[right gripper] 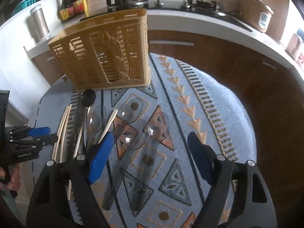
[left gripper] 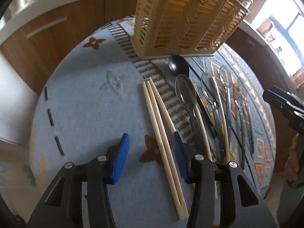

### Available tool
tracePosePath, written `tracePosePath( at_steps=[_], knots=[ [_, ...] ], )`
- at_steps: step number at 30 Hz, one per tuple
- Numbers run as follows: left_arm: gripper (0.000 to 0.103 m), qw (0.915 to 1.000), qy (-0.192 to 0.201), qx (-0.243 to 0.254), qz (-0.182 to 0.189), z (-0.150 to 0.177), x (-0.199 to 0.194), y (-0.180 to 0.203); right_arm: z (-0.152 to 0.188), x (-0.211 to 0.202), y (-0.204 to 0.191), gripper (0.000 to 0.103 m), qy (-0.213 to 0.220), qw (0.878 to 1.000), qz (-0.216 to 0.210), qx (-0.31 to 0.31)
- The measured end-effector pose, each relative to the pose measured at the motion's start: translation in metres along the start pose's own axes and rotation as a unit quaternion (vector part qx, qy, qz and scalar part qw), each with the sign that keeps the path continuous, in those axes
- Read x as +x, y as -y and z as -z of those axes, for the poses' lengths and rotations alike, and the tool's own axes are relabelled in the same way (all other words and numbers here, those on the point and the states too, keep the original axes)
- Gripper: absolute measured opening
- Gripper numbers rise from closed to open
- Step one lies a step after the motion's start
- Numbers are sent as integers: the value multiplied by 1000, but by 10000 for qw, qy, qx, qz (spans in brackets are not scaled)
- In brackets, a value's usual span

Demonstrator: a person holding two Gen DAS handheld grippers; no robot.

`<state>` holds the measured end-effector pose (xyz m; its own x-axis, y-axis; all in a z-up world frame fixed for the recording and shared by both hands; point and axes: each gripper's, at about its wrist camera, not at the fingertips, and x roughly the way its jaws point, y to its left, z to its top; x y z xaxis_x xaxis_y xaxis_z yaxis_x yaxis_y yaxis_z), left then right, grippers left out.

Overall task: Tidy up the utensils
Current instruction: 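Lower the left tool toward the wooden chopsticks while the right tool lowers toward the clear spoons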

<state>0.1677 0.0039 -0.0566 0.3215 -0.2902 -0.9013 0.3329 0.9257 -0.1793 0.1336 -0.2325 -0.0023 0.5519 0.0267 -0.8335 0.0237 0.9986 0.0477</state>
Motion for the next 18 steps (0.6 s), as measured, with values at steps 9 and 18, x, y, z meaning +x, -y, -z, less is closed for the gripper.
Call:
tracePosePath(
  at_steps=[9,18],
  knots=[
    [44,9983,-92,240,-528,-18,7,14,-13,19,13,76,-403,9990,-77,184],
    [22,9976,-248,203,-609,-27,7,1,-26,42,23,70,-1075,9932,-345,293]
  ],
)
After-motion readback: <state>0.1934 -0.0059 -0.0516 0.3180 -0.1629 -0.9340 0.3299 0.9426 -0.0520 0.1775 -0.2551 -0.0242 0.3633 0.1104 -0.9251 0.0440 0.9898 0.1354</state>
